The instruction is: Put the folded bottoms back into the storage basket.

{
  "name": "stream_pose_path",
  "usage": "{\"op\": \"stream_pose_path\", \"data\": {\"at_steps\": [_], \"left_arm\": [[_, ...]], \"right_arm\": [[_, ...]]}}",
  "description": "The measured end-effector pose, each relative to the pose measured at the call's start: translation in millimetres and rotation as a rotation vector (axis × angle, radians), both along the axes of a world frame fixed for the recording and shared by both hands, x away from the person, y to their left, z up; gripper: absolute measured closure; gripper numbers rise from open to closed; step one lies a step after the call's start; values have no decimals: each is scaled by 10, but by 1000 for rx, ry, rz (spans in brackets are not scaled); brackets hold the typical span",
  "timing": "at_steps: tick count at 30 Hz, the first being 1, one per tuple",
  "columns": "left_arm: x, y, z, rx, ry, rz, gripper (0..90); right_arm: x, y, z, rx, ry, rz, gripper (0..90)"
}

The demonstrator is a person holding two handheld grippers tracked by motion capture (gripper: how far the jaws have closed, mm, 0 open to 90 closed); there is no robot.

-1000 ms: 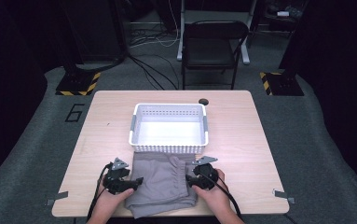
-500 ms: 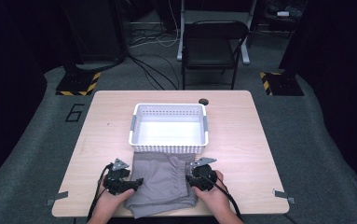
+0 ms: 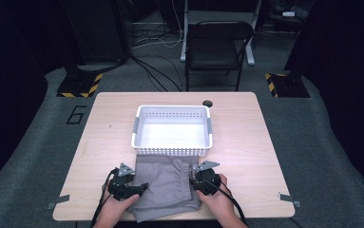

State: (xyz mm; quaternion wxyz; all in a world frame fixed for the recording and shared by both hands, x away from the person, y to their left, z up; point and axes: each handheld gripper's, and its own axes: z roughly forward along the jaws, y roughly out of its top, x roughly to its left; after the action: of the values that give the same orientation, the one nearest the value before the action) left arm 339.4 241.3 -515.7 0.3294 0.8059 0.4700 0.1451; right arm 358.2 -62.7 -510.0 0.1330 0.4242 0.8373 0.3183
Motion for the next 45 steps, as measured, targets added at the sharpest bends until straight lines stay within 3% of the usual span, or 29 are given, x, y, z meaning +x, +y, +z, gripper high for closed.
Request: {"op": "stream_pose_path", "data": {"at_steps": [6, 10, 11, 16, 22, 26, 30, 35, 37, 39, 40, 45], "left_arm": [[-39, -78, 0, 21, -19, 7, 389], [-46, -83, 8, 24, -13, 10, 413], [-47, -86, 10, 22, -11, 9, 426], [-56, -109, 19, 6, -3, -1, 537], [-45, -109, 24, -16, 14, -8, 621], [-54, -123, 21, -48, 28, -1, 702], [-45, -110, 35, -43, 30, -18, 733], [-44, -95, 44, -92, 41, 13, 757], [-44, -83, 57, -89, 34, 10, 762], [-51, -72, 81, -76, 30, -3, 766], [-57, -82, 85, -89, 26, 7, 766], [-74, -66, 138, -79, 14, 0, 769]], "right_arm": [[-35, -38, 0, 8, 18, -12, 510], [-60, -39, 0, 7, 35, -40, 497], [-53, -45, -2, 1, 21, -24, 500], [-60, -17, -8, 7, 13, -15, 599], [-59, -7, -10, 44, 36, 19, 764], [-42, -30, -12, 55, 53, 42, 824], [-51, -4, -1, 47, 42, 40, 843], [-60, 4, 12, 37, 37, 43, 848], [-62, 7, 11, 43, 26, 41, 848], [-78, 12, 29, 48, 45, 31, 849], [-69, 0, 40, 38, 35, 49, 849], [-90, -15, 105, 65, 38, 56, 851]]}}
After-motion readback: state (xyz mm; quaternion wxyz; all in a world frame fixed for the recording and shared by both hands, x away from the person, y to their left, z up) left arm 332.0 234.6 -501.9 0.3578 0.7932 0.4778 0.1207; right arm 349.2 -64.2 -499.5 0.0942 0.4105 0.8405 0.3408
